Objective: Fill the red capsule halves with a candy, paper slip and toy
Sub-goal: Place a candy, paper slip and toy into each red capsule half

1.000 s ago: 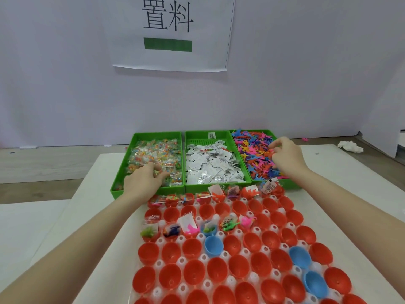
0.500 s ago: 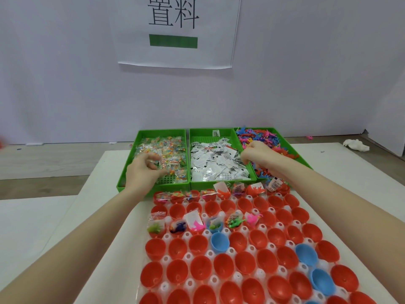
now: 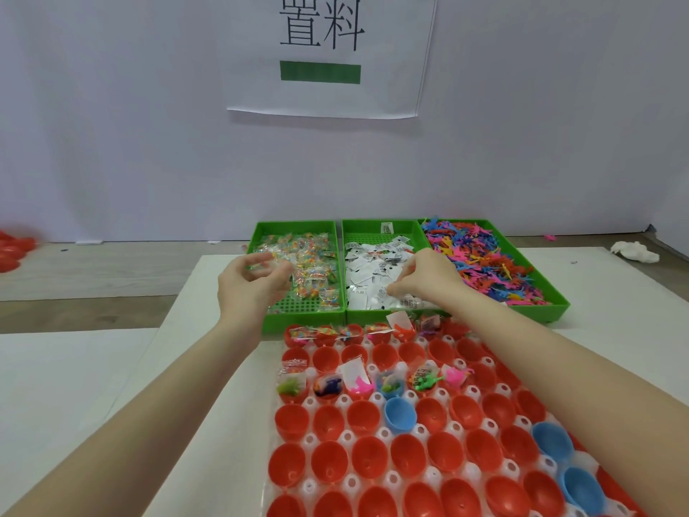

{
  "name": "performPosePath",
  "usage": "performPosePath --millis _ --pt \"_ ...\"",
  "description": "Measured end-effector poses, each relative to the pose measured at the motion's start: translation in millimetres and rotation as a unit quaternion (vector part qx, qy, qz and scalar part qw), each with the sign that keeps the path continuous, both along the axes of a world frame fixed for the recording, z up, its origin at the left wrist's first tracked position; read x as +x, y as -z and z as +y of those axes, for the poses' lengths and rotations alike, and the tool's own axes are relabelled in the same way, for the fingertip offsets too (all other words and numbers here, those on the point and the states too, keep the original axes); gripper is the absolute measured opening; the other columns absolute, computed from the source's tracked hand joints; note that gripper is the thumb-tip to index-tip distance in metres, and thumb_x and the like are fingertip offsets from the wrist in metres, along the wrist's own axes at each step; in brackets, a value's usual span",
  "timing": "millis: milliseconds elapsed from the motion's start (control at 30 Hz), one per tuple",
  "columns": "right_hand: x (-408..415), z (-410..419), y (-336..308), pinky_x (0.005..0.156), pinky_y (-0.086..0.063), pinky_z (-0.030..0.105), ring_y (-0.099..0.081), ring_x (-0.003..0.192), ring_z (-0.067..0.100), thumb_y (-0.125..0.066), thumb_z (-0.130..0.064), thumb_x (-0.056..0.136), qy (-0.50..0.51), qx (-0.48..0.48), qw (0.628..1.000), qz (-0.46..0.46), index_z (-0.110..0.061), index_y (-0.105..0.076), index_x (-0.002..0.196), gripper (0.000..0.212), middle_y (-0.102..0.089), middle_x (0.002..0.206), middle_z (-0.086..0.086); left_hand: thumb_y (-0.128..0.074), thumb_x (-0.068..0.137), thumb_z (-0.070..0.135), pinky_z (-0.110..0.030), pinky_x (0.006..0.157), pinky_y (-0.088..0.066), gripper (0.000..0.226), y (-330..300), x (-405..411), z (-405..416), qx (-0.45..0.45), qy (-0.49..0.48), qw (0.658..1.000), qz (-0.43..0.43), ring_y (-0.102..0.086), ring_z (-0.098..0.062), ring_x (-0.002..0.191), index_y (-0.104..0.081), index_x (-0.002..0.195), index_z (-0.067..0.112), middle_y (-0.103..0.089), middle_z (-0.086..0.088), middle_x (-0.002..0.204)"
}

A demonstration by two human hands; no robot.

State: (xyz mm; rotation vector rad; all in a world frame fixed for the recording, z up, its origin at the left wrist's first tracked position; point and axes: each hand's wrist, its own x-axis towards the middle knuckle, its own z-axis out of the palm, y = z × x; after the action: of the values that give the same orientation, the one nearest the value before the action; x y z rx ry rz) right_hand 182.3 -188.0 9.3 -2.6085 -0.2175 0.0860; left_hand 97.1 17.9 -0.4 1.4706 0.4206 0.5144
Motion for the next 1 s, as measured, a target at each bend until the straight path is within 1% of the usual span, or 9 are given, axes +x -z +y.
performPosePath --millis 100,200,300,467,633,767,867,933,1000 --pt "0.8 -4.1 -5.0 0.066 -0.043 0.03 -0.051 0.062 0.02 -0.065 -0.014 0.08 -0.009 0.068 0.997 0.021 -0.005 -0.056 0.069 0.017 -0.064 0.081 0.027 -0.064 0.085 0.008 -0.016 0.052 -0.053 0.03 -3.5 -3.9 -5.4 -0.023 0.018 0.999 -0.02 -0.065 -0.009 0.051 -0.045 0.108 0.013 -0.058 -0.006 0.082" --pt "0.7 -10.0 -9.3 0.073 -0.05 0.031 -0.036 0.05 0.016 -0.053 -0.007 0.084 -0.018 0.072 0.997 0.014 -0.007 -0.046 0.055 0.03 -0.037 0.051 0.006 -0.063 0.086 0.01 -0.014 0.054 -0.052 0.027 -4.2 -8.3 -10.4 -0.014 0.042 0.999 -0.021 -0.064 -0.005 0.049 -0.047 0.108 0.012 -0.056 -0.006 0.087" --pt "-2.8 -15.8 -12.4 0.048 -0.037 0.018 -0.034 0.043 0.011 -0.054 -0.01 0.084 -0.03 0.031 0.996 -0.083 0.0 -0.068 0.075 0.019 -0.047 0.051 0.001 -0.061 0.087 0.013 -0.014 0.061 -0.054 0.013 -6.1 -11.0 -16.9 0.008 0.067 0.998 -0.01 -0.065 -0.004 0.054 -0.054 0.098 0.012 -0.06 -0.005 0.088" --pt "-7.6 -25.8 -14.0 0.046 -0.025 0.018 -0.034 0.049 0.0 -0.061 -0.017 0.082 -0.045 -0.012 0.985 -0.164 -0.017 -0.073 0.083 0.013 -0.043 0.055 -0.019 -0.055 0.091 0.008 -0.033 0.095 -0.046 0.009 -9.1 -14.6 -30.2 0.003 0.102 0.994 0.025 -0.064 -0.01 0.07 -0.056 0.09 0.017 -0.06 -0.002 0.082" --pt "-10.9 -32.7 -12.9 0.063 -0.034 0.024 -0.048 0.079 0.009 -0.07 -0.033 0.077 -0.027 -0.033 0.982 -0.183 -0.022 -0.072 0.077 0.011 -0.051 0.079 -0.015 -0.055 0.09 0.006 -0.028 0.086 -0.05 0.011 -8.5 -20.6 -37.8 0.022 0.133 0.99 0.031 -0.064 -0.006 0.065 -0.06 0.099 0.012 -0.061 0.0 0.077" --pt "-23.1 -32.8 -24.2 0.059 -0.035 0.023 -0.043 0.055 0.003 -0.074 -0.028 0.076 0.004 0.146 0.975 -0.168 -0.014 -0.073 0.075 0.014 -0.05 0.052 -0.018 -0.055 0.09 0.004 -0.015 0.069 -0.054 0.017 -13.7 -26.8 -46.1 0.034 0.16 0.986 0.023 -0.065 -0.001 0.063 -0.058 0.105 0.01 -0.064 -0.002 0.085" --pt "-50.2 -28.6 -43.7 0.061 -0.04 0.015 -0.052 0.054 -0.002 -0.075 -0.021 0.073 -0.021 0.358 0.933 -0.04 -0.014 -0.071 0.072 0.009 -0.06 0.053 -0.015 -0.051 0.09 -0.003 -0.012 0.063 -0.052 0.022 -24.1 -38.3 -60.4 0.011 0.182 0.983 -0.011 -0.067 -0.003 0.065 -0.058 0.096 0.017 -0.065 0.0 0.091" --pt "-73.6 -29.4 -54.5 0.044 -0.032 0.009 -0.034 0.036 0.002 -0.076 -0.023 0.068 -0.048 0.422 0.904 0.045 -0.015 -0.071 0.071 0.01 -0.048 0.041 -0.013 -0.048 0.091 -0.007 -0.012 0.062 -0.052 0.028 -32.1 -49.6 -72.7 -0.004 0.198 0.979 -0.041 -0.069 -0.006 0.068 -0.059 0.094 0.019 -0.066 0.0 0.091" --pt "-94.6 -33.0 -61.2 0.039 -0.024 0.013 -0.021 0.038 0.006 -0.075 -0.029 0.063 -0.072 0.442 0.89 0.084 -0.017 -0.072 0.069 0.013 -0.034 0.039 -0.012 -0.049 0.089 -0.008 -0.012 0.061 -0.051 0.03 -38.5 -62.2 -85.1 -0.021 0.213 0.974 -0.076 -0.07 -0.01 0.07 -0.061 0.094 0.019 -0.067 -0.001 0.089"
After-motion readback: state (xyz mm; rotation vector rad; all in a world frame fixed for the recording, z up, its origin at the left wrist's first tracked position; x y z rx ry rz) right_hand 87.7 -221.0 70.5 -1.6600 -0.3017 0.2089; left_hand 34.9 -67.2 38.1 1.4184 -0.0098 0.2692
